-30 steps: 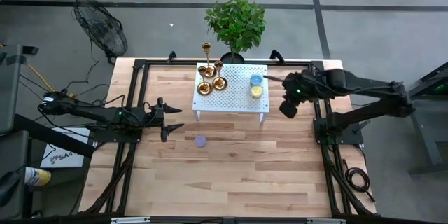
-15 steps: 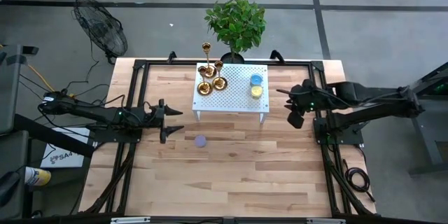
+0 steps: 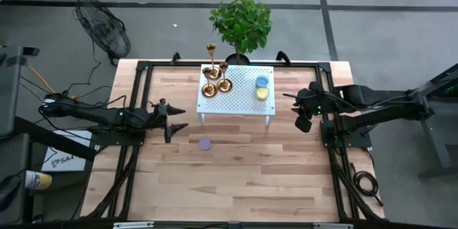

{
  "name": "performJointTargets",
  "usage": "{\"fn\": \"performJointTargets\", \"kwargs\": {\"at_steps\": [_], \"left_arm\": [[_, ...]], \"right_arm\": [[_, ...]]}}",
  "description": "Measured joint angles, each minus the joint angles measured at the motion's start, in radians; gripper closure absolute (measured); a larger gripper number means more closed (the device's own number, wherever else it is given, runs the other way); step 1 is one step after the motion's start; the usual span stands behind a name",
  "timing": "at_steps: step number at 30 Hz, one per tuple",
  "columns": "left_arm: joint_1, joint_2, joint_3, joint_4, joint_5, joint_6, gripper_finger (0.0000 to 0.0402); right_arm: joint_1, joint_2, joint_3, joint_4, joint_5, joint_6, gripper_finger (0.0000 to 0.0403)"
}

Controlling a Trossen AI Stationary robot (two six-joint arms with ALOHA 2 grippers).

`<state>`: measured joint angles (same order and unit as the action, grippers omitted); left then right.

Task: Pick & Place candle stick holders
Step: Put the violet scented candle on the shelf

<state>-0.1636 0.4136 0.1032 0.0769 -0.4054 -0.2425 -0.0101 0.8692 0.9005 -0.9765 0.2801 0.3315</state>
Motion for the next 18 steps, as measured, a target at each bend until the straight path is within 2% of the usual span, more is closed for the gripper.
{"fn": "performJointTargets", "kwargs": {"at_steps": [4,9,18], "left_arm": [[0.000,0.023,0.029,-0.030,-0.003,-0.013,0.0110],[0.000,0.056,0.037,-0.022,0.049,-0.061,0.0110],[0.000,0.135,0.039,-0.028,0.059,-0.285,0.0110]], "right_arm": [[0.016,-0.001,0.000,-0.029,0.010,0.005,0.0316],[0.086,-0.001,0.000,-0.036,0.089,0.040,0.0316],[0.280,0.001,0.000,-0.036,0.236,0.216,0.0316]]}}
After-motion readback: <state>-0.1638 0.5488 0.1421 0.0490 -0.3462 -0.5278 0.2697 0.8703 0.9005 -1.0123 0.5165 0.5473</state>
